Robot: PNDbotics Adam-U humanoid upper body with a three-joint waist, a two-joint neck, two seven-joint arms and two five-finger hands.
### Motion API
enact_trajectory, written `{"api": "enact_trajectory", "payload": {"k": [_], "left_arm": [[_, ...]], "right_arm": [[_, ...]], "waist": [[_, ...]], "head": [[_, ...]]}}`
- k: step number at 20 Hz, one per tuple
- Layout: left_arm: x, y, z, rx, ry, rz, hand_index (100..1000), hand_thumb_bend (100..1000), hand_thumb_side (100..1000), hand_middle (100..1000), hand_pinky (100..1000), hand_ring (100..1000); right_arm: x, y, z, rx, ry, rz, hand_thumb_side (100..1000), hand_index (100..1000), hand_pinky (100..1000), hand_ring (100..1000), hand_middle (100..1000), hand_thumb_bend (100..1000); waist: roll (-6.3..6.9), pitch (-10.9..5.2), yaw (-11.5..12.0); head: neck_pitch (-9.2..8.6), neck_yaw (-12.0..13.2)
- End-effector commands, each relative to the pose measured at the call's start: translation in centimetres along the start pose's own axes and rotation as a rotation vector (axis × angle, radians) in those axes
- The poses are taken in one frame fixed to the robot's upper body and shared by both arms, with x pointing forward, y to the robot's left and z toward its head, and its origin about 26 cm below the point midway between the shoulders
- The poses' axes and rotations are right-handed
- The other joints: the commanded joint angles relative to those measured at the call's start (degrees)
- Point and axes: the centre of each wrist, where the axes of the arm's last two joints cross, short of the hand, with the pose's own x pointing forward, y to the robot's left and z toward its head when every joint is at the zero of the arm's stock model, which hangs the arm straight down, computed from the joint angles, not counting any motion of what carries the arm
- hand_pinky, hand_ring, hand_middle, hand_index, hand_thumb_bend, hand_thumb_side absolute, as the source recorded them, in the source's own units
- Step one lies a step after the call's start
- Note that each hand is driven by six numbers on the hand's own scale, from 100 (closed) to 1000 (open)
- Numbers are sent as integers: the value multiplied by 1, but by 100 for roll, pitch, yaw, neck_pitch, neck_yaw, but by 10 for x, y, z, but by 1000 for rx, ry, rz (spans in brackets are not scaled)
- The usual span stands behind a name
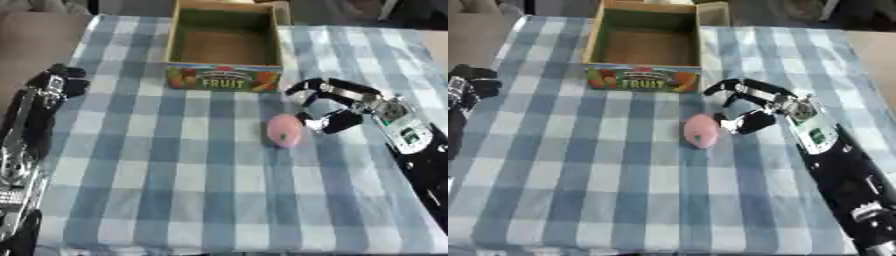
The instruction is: Pick up objects on the table and place them in the box.
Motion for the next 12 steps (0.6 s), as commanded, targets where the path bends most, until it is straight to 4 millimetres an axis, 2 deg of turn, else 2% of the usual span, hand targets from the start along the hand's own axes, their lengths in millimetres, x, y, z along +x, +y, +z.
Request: {"api": "enact_trajectory", "payload": {"k": [1, 12], "left_arm": [[6, 5, -2, -1, -23, -18, 706, 100, 819, 678, 786, 722], [5, 5, -2, -7, -18, -20, 707, 100, 818, 679, 787, 723]], "right_arm": [[0, -6, 3, 21, 4, 24, 210, 909, 764, 1000, 870, 100], [3, -3, -5, 80, -24, 39, 214, 908, 767, 1000, 869, 100]], "waist": [[10, -98, -7], [-19, -154, -76]], "head": [[38, -13], [84, -13]]}}
